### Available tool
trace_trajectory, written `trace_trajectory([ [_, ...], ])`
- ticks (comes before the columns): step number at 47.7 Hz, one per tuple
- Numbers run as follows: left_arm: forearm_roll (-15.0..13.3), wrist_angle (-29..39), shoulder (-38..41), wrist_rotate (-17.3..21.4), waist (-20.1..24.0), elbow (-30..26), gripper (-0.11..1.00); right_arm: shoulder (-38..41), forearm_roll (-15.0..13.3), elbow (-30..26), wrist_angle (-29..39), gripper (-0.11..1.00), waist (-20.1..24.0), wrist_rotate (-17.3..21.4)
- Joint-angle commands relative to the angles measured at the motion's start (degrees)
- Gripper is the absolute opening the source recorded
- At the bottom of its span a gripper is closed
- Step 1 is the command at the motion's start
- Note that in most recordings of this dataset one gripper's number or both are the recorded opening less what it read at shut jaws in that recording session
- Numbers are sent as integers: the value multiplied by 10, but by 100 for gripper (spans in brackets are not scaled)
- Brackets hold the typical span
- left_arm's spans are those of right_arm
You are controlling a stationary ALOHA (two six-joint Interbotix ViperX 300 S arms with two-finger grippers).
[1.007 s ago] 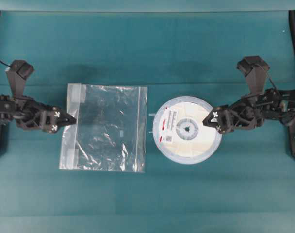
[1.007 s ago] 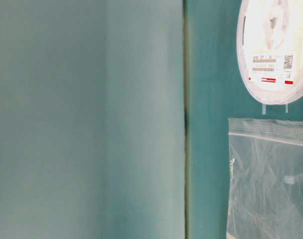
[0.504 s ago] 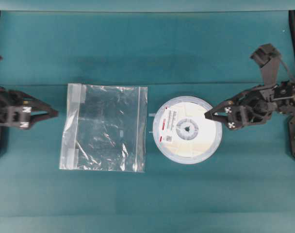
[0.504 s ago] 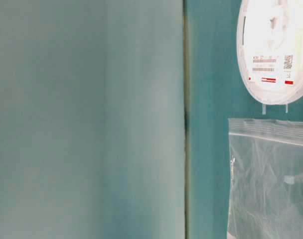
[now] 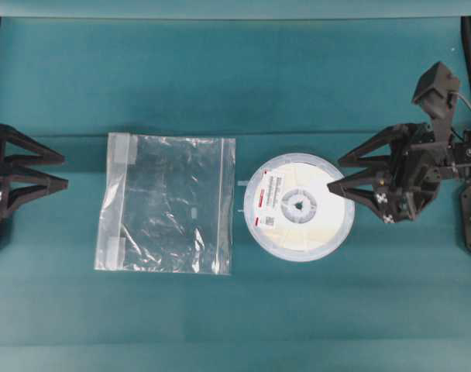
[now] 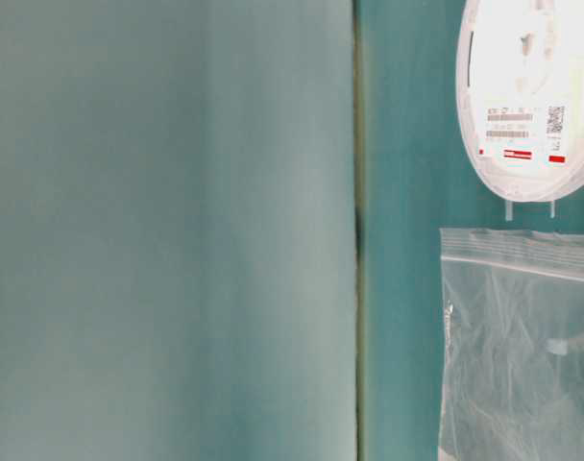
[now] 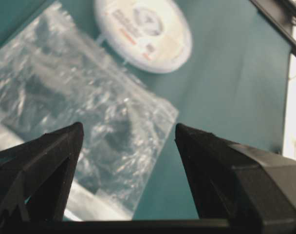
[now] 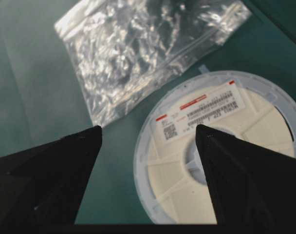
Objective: Take out the reel from the clear zip bag.
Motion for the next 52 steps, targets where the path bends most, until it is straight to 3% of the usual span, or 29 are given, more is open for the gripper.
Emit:
trace_trajectory([
  [1,2,-16,11,17,-12,-15,85,-4,-9,-12,-4,89,11,-17],
  [11,2,-19,24,77,-29,-18,85,-19,-28,-10,-4,89,17,-49],
  [23,3,-19,24,234,-43,-22,85,-74,-56,-8,2,89,23,-150],
  [28,2,-19,23,275,-43,-25,85,-94,-57,-3,8,89,24,-188],
  [33,2,-19,23,280,-43,-27,85,-111,-57,0,12,89,25,-207],
  [52,2,-17,25,283,-43,-26,84,-126,-57,4,32,89,25,-208],
])
